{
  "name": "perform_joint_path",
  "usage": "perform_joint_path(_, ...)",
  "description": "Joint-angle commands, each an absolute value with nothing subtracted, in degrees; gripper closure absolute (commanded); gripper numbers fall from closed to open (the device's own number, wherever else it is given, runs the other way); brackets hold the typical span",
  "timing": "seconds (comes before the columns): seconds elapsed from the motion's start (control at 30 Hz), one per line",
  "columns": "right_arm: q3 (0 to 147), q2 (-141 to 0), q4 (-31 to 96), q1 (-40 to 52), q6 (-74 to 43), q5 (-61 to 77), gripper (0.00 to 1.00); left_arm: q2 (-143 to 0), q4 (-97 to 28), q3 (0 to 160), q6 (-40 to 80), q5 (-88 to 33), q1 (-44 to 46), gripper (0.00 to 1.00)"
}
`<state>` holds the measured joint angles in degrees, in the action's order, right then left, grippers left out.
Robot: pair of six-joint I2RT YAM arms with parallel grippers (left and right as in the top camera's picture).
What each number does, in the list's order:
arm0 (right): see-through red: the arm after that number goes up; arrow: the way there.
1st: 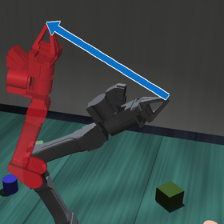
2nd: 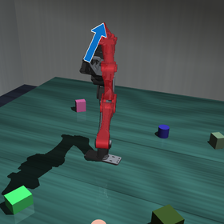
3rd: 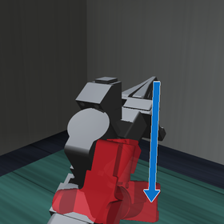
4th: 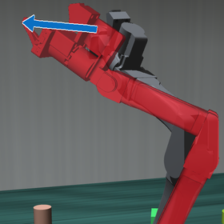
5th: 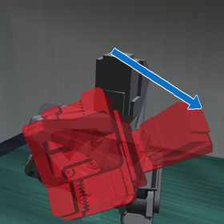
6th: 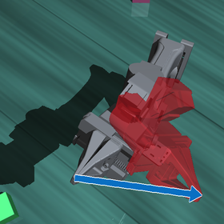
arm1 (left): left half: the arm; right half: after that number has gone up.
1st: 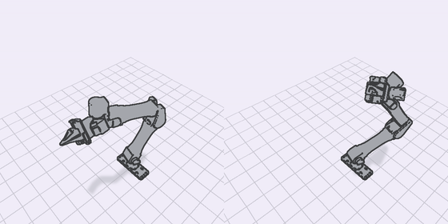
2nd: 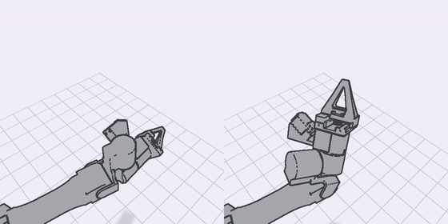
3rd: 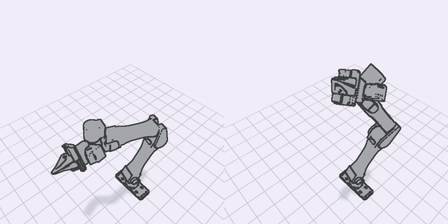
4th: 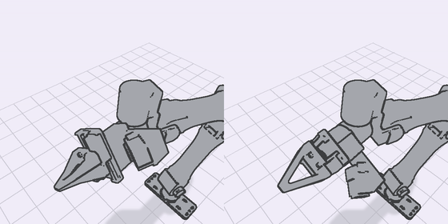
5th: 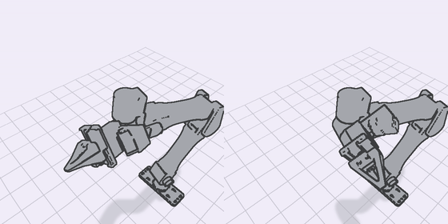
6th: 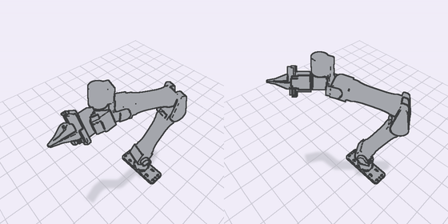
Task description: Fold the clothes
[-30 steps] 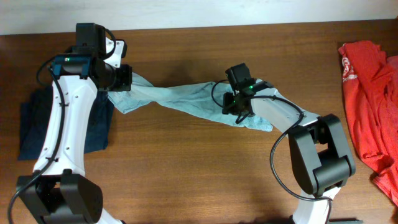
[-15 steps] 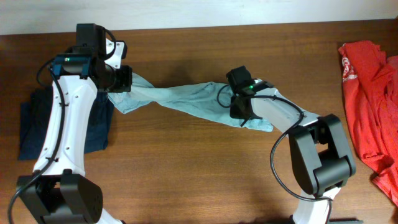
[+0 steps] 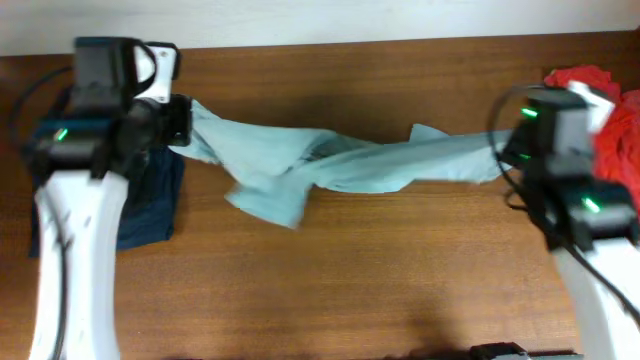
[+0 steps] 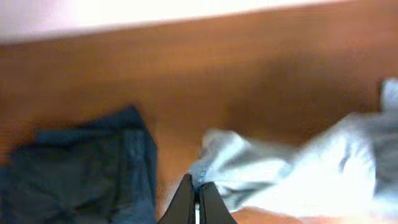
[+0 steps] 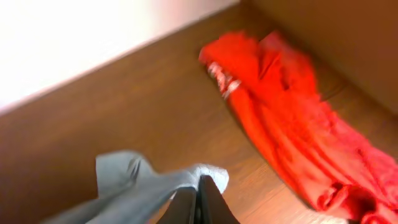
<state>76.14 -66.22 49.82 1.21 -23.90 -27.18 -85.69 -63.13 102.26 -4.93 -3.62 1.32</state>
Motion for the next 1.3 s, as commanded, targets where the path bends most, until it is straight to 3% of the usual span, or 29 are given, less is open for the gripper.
perform_joint_path(0.0,76.6,-62.8,50.2,-0.7,-21.2,-22.2,0.96,-78.3,-62.3,104.3,-5.9,-2.1,1.3,1.00)
perform_joint_path(0.3,76.6,-60.5,52.2,-0.8,-21.3,-18.6,0.95,-71.5,-61.4,104.3,-5.9,-2.1,1.3,0.99)
perform_joint_path(0.33,76.6,-60.5,53.1,-0.8,-21.3,-18.6,0.87,-71.6,-61.4,104.3,-5.9,-2.2,1.3,1.00)
perform_joint_path(0.37,76.6,-60.5,54.5,-0.8,-21.3,-18.6,0.87,-71.7,-61.3,104.3,-5.9,-2.1,1.3,1.00)
perform_joint_path(0.6,76.6,-60.5,60.7,-0.8,-21.9,-17.9,0.88,-71.6,-59.4,104.3,-5.9,-2.3,1.3,0.99)
perform_joint_path(0.8,76.2,-63.0,57.5,-0.8,-19.2,-1.6,0.76,-71.6,-56.6,104.4,-7.4,-10.4,1.3,1.00)
perform_joint_path(1.0,76.1,-76.1,52.6,-0.8,-7.0,19.2,0.56,-71.2,-55.3,104.4,-7.4,-17.2,1.3,1.00)
perform_joint_path(1.13,76.1,-87.3,49.8,-0.7,-5.1,24.9,0.60,-70.4,-54.3,104.8,-7.3,-22.0,1.3,0.99)
perform_joint_path(1.27,76.1,-93.8,47.1,-0.7,-4.8,29.1,0.56,-70.3,-53.1,106.3,-7.3,-27.2,1.3,1.00)
